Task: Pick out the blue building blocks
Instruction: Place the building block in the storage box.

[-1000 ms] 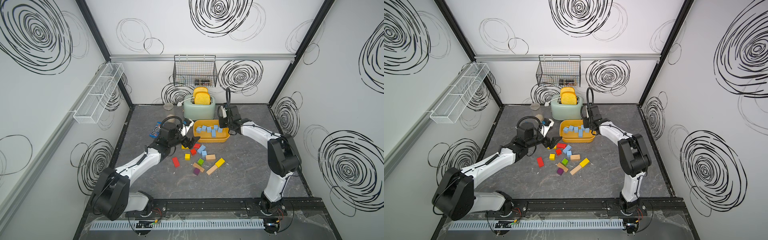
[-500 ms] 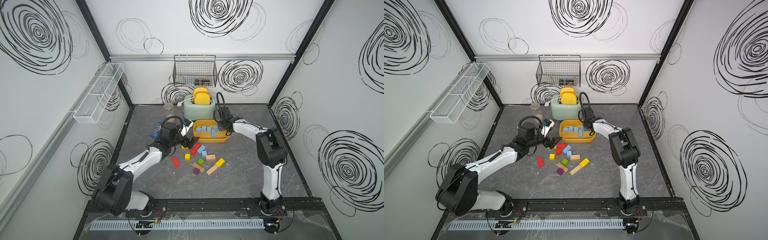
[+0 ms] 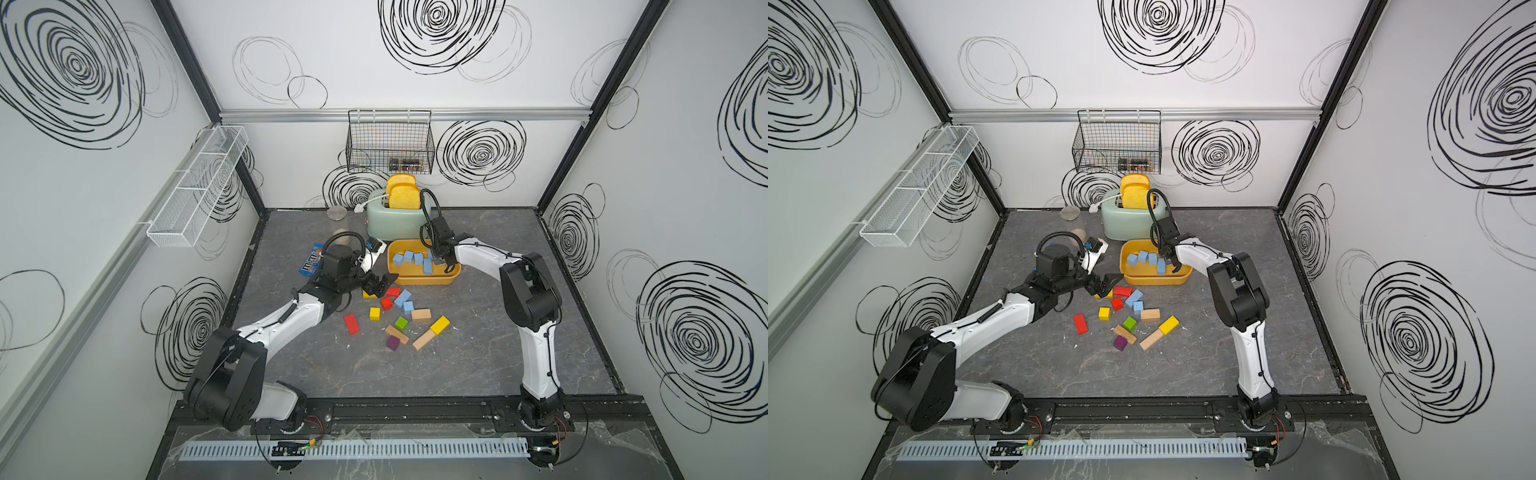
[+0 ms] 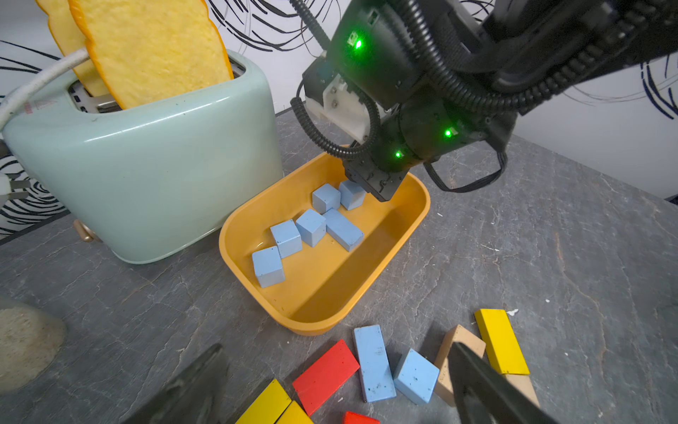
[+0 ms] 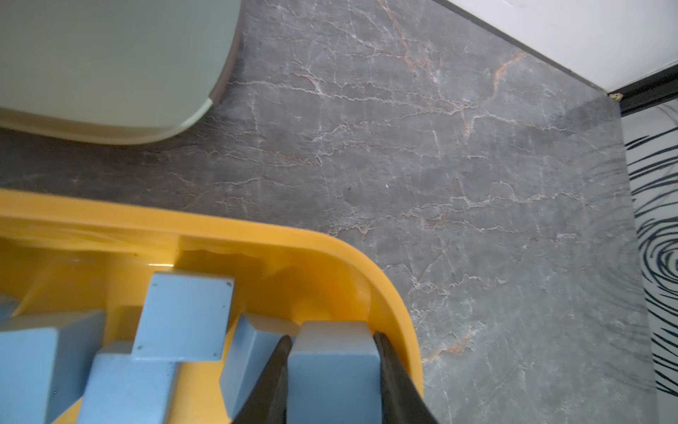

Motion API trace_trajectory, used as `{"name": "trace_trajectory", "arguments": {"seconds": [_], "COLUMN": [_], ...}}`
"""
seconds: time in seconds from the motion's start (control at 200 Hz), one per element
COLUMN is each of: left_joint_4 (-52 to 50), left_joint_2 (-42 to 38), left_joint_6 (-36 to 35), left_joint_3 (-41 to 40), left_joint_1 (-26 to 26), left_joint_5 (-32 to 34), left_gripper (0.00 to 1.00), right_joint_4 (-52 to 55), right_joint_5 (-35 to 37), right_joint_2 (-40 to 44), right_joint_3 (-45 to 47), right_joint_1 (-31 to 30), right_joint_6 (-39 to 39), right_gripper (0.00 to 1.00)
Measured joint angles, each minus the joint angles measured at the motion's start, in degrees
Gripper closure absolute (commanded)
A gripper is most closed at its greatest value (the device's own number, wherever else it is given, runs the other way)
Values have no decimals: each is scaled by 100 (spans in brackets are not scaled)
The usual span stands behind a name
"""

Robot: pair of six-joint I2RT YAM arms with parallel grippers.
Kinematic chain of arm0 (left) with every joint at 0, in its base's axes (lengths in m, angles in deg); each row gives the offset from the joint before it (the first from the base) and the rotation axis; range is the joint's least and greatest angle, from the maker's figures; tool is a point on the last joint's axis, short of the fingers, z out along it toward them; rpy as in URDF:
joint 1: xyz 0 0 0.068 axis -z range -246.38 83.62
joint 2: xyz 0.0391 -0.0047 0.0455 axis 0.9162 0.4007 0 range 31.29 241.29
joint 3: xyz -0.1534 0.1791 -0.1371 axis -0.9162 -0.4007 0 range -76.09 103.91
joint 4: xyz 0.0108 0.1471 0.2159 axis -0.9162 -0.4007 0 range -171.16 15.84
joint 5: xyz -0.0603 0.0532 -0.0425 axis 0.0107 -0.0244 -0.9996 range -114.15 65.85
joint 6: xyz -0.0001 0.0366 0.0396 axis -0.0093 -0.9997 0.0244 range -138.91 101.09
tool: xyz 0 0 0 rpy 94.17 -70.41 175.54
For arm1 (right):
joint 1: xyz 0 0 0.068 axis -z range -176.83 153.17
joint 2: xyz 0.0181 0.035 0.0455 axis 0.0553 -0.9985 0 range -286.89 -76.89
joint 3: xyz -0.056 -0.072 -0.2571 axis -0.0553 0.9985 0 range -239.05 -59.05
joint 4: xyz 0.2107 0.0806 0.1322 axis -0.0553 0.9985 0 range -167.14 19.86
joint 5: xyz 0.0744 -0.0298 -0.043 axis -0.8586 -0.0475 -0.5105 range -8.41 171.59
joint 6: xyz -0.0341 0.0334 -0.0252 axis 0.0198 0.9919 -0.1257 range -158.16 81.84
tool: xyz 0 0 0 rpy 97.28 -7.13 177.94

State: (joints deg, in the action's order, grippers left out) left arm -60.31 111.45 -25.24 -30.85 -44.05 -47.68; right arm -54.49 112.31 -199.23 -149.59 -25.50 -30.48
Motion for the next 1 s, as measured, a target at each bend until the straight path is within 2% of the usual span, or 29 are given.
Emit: {"name": "trace_trajectory", "arguments": {"seconds": [0.2,0.43,0.725,1.001], "left_joint_4": [0,2,2,2], "left_joint_2": [0,0,-2,-2], "left_joint_6": [13,15,15,15], "left_joint_3": [11,11,11,11], "left_joint_1": [0,0,0,0], "left_joint_5": [0,0,2,4], "left_gripper": [4,4,4,4], "right_joint_4": [92,153,214,181], "right_joint_5": [365,422,4,-693], "right_joint_2": [-114,-116,-118,-109], "right_joint_3": [-96,-101,-170,-199], "right_joint_1": [-129,-162,-90,17], "right_joint_6": [-2,2,188,367], "right_gripper": [97,95,91,90]}}
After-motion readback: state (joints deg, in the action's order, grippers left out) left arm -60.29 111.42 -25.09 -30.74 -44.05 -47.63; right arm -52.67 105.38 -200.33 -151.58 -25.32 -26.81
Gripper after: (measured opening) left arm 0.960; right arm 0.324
